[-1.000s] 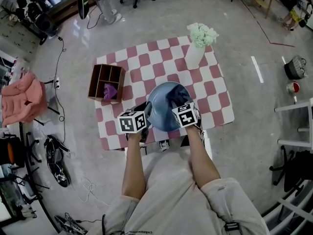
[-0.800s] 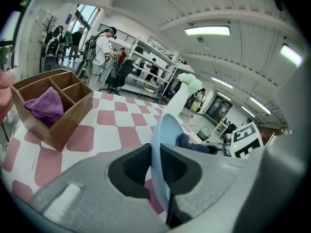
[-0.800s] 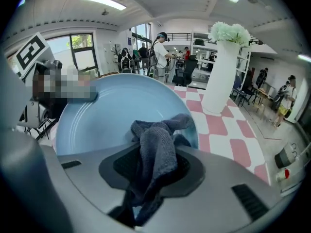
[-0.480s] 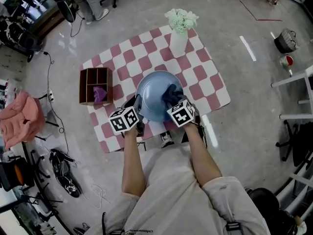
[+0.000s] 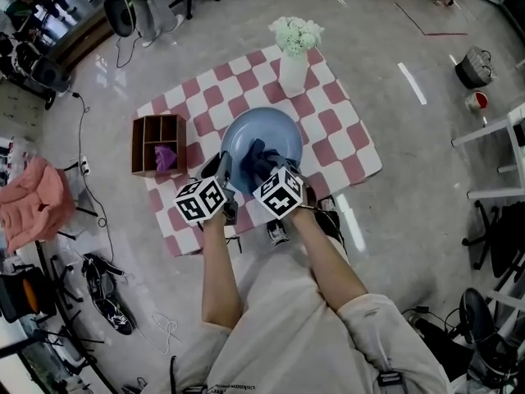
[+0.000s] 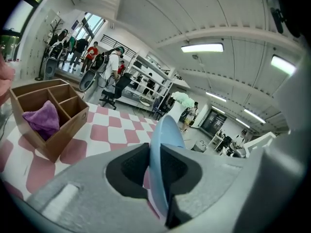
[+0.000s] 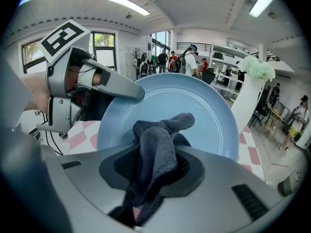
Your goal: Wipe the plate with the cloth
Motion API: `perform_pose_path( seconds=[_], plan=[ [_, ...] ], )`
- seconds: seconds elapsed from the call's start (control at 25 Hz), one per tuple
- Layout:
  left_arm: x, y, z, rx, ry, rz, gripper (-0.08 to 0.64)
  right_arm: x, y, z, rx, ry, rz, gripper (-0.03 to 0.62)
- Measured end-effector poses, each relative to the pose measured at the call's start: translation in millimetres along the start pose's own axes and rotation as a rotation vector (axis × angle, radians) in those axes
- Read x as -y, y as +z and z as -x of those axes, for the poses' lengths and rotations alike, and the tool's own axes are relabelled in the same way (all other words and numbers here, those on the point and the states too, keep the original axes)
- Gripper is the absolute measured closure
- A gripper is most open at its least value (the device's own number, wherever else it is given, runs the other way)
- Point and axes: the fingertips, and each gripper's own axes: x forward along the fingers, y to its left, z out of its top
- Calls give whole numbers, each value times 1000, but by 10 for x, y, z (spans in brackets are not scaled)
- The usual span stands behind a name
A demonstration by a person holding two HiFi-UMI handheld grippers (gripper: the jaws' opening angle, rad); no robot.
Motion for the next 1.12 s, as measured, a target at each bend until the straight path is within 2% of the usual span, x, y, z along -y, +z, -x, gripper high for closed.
perform_pose_path(
  seconds=[0.2,0.6,0.76,0.92,1.12],
  plan=[
    [0,-8,80,15,-8,11,518,-157,250,44,84,31,45,471],
    [113,-25,134,-4,-33,-48,518,-229,463,102,163,19,59,471],
    [198,-65,90,-20,-71,-53,518,-94,463,172,184,-29,53,471],
    [360,-99,30,-48,-112,-90,518,128,446,287,200,-92,-4,469],
    [325,-142,21,-66,-79,-95,518,397,513,447,254,-220,-49,469]
  ],
)
